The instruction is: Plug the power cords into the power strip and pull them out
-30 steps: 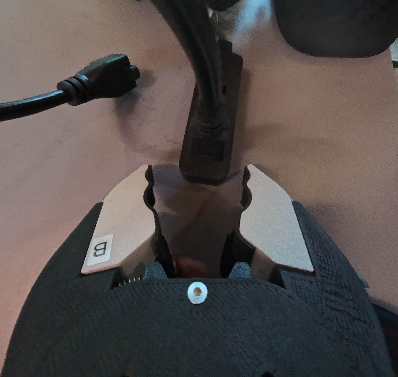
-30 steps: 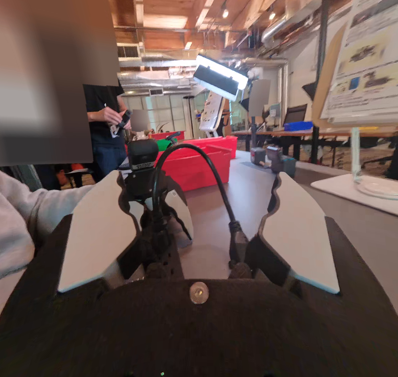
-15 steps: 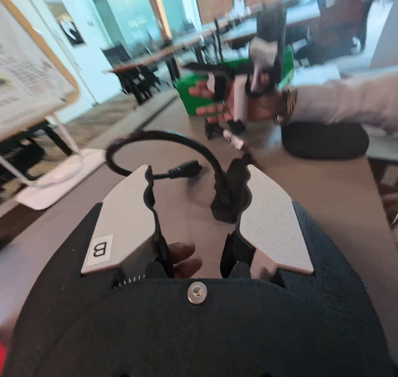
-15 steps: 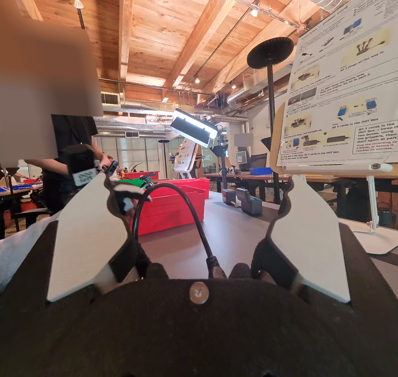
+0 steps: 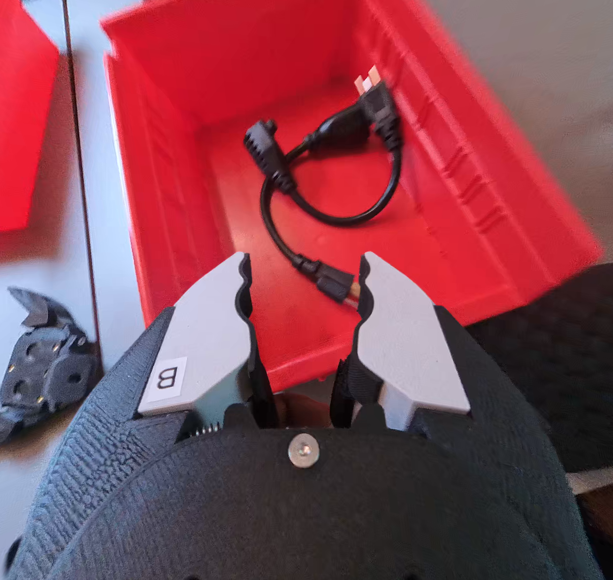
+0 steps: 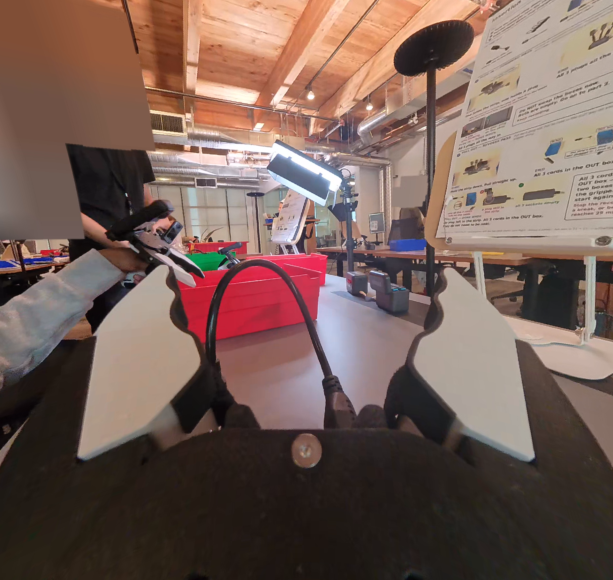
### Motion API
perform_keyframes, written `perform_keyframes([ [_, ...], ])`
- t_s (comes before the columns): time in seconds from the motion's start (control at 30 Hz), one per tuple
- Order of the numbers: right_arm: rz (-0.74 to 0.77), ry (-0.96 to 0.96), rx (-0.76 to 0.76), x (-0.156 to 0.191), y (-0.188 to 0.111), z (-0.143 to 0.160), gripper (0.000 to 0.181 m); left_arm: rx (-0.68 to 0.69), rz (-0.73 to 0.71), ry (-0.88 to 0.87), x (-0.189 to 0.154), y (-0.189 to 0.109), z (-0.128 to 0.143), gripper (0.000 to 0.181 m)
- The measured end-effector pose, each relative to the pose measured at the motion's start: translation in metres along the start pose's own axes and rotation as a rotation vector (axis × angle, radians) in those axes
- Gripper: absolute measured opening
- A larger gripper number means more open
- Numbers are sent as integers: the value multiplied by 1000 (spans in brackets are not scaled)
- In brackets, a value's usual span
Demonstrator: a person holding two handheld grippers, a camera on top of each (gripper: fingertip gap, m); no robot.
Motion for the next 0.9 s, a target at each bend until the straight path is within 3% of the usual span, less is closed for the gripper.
perform_keyframes([
  [0.07, 1, 2, 13, 0, 1, 2, 140, 100, -3, 19, 5, 12, 4, 62],
  [0.27, -8, -21, 40, 2, 3, 5, 139, 231, -32, 107, 14, 49, -2, 61],
  [0.47, -12, -29, 39, 4, 3, 4, 139, 501, 41, 28, 25, 81, 2, 45],
  [0.73, -24, -58, 77, 7, 5, 8, 136, 601, 110, 5, 14, 93, 1, 28],
  [0.83, -32, -77, 90, 10, 6, 8, 136, 616, 45, 39, 14, 94, -1, 21],
  [0.9, -34, -87, 87, 11, 6, 7, 136, 628, -78, 121, 17, 93, -4, 17],
])
Point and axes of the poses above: each gripper's, where its closed fingertips meet, y out along the fingers, z out of its underside, x = y × z across the jaws, the point moved 8 cm from there along -y, back along the fingers, and after that the axes turned 6 degrees about y, right-handed, at the moved point
